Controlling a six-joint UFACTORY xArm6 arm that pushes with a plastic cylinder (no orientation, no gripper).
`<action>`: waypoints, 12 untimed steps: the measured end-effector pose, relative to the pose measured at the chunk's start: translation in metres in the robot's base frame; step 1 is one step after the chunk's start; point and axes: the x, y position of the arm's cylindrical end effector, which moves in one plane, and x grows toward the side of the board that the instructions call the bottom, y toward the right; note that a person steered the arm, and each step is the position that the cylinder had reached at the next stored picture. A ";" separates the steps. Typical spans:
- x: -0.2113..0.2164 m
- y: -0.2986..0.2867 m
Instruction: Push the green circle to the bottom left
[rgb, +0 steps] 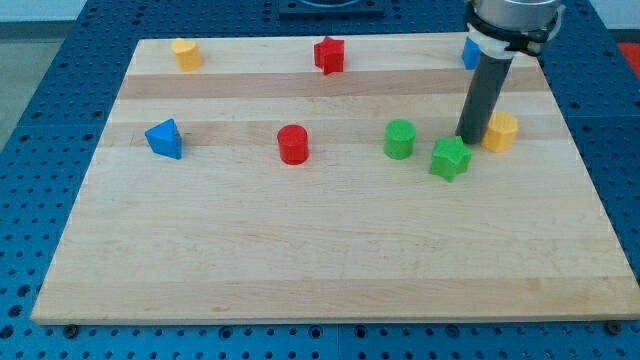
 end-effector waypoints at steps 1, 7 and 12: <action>0.000 -0.001; 0.000 -0.097; 0.026 -0.161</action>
